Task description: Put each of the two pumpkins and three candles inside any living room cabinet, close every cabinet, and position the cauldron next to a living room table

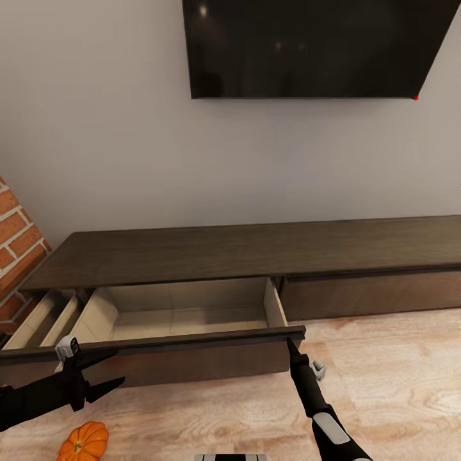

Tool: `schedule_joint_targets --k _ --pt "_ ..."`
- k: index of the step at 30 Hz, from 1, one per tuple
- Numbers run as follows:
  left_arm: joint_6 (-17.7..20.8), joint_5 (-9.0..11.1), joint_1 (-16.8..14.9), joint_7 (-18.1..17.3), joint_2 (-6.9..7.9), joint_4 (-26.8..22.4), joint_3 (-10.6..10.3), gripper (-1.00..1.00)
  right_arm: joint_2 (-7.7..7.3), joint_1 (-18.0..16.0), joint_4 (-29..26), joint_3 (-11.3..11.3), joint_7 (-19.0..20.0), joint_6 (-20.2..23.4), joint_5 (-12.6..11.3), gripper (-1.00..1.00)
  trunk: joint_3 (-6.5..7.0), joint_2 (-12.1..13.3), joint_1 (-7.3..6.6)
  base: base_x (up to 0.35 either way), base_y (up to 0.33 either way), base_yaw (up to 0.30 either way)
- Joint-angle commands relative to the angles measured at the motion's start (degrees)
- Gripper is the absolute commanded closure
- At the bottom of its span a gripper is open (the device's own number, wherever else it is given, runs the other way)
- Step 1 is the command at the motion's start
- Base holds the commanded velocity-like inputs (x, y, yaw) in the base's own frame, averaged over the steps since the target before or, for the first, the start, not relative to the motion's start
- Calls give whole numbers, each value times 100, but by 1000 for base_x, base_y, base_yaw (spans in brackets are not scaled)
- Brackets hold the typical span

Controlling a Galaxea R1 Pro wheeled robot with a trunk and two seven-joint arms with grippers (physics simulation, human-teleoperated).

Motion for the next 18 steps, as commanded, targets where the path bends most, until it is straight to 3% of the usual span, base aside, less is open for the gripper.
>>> schedule_joint_targets --k 1,18 --pt "0 0 -4 0 0 2 -4 -100 6 3 121 232 35 23 71 100 0 0 1 -5 0 0" --pt "0 1 -4 0 0 2 -4 -100 13 3 119 235 31 23 74 100 0 0 1 -66 0 0"
